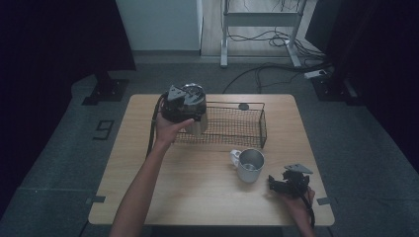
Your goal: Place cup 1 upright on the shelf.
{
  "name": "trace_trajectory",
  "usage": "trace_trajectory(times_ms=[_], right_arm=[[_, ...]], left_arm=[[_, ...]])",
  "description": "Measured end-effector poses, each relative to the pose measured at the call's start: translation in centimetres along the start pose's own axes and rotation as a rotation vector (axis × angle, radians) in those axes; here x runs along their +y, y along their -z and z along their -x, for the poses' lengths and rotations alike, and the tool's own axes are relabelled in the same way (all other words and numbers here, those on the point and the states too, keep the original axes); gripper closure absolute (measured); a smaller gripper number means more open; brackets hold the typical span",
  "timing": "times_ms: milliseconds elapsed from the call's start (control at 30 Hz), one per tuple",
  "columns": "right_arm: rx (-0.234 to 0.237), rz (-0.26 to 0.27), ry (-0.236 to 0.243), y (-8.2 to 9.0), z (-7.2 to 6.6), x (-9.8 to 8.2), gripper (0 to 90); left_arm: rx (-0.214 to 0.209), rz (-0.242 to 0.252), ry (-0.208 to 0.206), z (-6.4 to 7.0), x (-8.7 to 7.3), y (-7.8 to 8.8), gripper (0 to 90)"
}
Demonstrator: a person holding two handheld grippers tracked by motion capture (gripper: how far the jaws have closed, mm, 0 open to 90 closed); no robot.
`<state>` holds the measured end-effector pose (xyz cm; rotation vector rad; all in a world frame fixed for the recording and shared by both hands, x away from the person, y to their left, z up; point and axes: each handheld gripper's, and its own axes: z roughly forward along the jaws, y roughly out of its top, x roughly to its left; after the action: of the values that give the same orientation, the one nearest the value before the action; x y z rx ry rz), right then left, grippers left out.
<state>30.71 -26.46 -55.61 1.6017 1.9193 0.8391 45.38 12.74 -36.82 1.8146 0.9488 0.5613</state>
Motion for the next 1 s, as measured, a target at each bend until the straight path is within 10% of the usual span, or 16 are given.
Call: trace_trajectory(times_ms=[1000], right_arm=[[-0.004,0.000,-0.005,0.0,0.0,0.0,6.2]], left_arm=[[0.046,-0.026,-0.011,-1.6,0.4,-3.4,3.9]])
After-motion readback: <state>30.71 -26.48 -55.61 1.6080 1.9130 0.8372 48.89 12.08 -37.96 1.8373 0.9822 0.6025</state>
